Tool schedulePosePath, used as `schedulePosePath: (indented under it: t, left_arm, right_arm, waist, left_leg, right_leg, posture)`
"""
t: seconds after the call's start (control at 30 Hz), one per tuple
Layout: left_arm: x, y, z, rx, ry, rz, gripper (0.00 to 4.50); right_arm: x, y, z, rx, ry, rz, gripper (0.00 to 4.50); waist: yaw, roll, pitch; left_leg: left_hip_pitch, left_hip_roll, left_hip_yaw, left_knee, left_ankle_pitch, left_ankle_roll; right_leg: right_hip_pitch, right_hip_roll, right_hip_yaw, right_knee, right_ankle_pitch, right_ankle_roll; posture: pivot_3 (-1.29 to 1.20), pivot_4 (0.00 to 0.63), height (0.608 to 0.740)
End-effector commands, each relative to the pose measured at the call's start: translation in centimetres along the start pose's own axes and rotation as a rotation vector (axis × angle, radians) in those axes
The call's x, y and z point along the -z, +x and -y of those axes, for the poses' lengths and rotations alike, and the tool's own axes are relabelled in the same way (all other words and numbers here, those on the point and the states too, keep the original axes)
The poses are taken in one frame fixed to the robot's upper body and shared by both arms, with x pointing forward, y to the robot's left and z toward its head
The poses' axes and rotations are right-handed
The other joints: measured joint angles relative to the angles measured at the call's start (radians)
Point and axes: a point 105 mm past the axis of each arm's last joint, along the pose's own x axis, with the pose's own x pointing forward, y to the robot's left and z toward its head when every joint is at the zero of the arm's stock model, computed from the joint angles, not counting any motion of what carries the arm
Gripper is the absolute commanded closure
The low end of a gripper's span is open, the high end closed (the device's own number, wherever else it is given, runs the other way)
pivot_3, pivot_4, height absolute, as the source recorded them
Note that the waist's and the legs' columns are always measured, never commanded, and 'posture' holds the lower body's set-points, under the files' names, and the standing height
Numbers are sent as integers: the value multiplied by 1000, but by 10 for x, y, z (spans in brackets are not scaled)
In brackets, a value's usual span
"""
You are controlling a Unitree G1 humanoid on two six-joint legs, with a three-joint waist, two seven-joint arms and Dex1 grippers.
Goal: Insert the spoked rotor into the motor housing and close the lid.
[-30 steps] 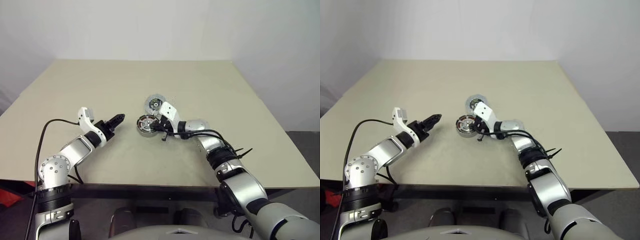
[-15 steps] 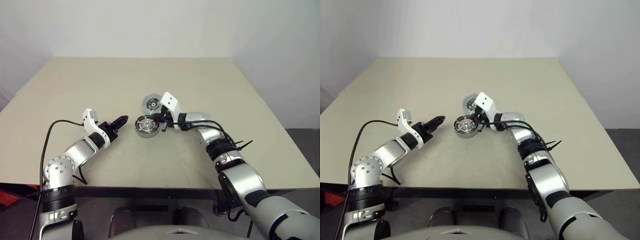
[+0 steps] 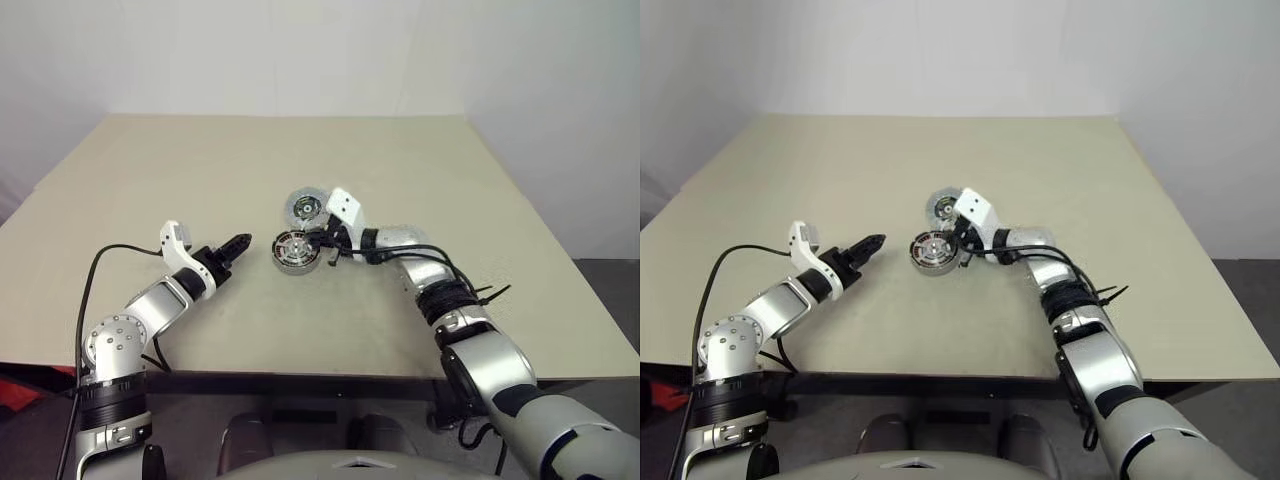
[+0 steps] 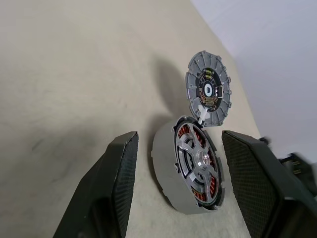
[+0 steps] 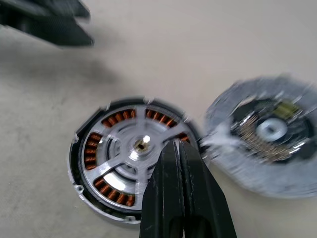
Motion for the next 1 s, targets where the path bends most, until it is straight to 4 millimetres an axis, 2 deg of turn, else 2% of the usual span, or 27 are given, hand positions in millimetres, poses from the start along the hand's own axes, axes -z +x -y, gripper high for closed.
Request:
schedulePosePath:
  t: [0.03, 0.13, 0.23, 0.3, 0.37, 0.5, 0.6, 0.73, 0.83, 0.9, 1.0]
  left_arm:
    - [-6, 1, 8, 36, 18, 27, 1639]
    - [-5, 4, 8, 38, 23, 21, 1639]
    - [-4, 6, 9, 41, 27, 17, 1614]
    - [-2, 6, 9, 41, 28, 16, 1614]
    - [-1, 6, 9, 41, 29, 16, 1614]
    - [-2, 3, 5, 25, 33, 21, 1614]
    - [-4, 2, 3, 21, 35, 21, 1614]
    - [-5, 5, 3, 24, 37, 18, 1614]
    - [-5, 8, 6, 37, 39, 12, 1614]
    - [-5, 9, 8, 44, 41, 11, 1614]
    - [-5, 7, 11, 65, 28, 15, 1614]
  right_arm:
    - [-36, -12, 9, -58, -150, 64, 4500]
    - [-38, -19, 12, -123, -190, 32, 4500]
    - [-32, -22, 35, -23, -207, -31, 3862]
    - [-29, -24, 45, 29, -224, -61, 3250]
    - [-26, -25, 47, 27, -235, -71, 2538]
    - [-18, -29, 25, -154, -278, -100, 1147]
    - [-22, -38, 16, -294, -420, -154, 1147]
    - [-56, -41, 15, -424, -611, -162, 1147]
    - [-71, -41, 10, -543, -762, -203, 1147]
    - [-73, -38, 6, -610, -804, -231, 1147]
    - [-60, -29, -3, -695, -824, -300, 1147]
  waist:
    - [0, 0, 0]
    - [0, 0, 0]
    - [-1, 0, 0]
    - [-1, 0, 0]
    - [-1, 0, 0]
    - [-1, 0, 0]
    - [0, 0, 0]
    - [-4, 1, 1]
    - [-11, 1, 1]
    - [-18, 0, 1]
    - [-23, 0, 0]
  left_leg:
    - [0, 0, 0, 0, 0, 0]
    - [-1, 0, 0, 0, 0, 0]
    - [0, 0, 0, 1, 0, 0]
    - [0, 0, 0, 1, 0, 0]
    - [-1, 0, 0, 1, 0, 0]
    - [-4, 0, 0, 1, 0, 1]
    - [-5, 0, 0, 1, -1, 1]
    - [-5, 0, 0, 2, -1, 2]
    - [-3, 1, 0, 3, -1, 1]
    - [-3, 1, 0, 3, -1, 1]
    - [-4, 1, 0, 3, -1, 1]
  right_leg:
    - [0, 0, 0, 0, 0, 0]
    - [0, 0, 0, 0, 0, 0]
    - [-1, 0, 0, 0, 0, 0]
    - [-1, 0, 0, 1, 0, 0]
    - [-1, 0, 0, 1, 0, 0]
    - [-3, 0, 0, 0, 0, 0]
    - [-4, 0, 0, 0, 0, 0]
    - [-4, 0, 0, 1, 0, -1]
    - [-4, 0, 0, 4, 0, -1]
    - [-4, 0, -1, 5, 0, -1]
    - [-4, 0, -1, 4, 0, -1]
  posture:
    - [0, 0, 740]
    - [0, 0, 740]
    - [0, 0, 740]
    - [0, 0, 740]
    - [0, 0, 740]
    - [0, 0, 740]
    - [0, 0, 740]
    - [0, 0, 740]
    - [0, 0, 740]
    - [0, 0, 740]
    - [0, 0, 740]
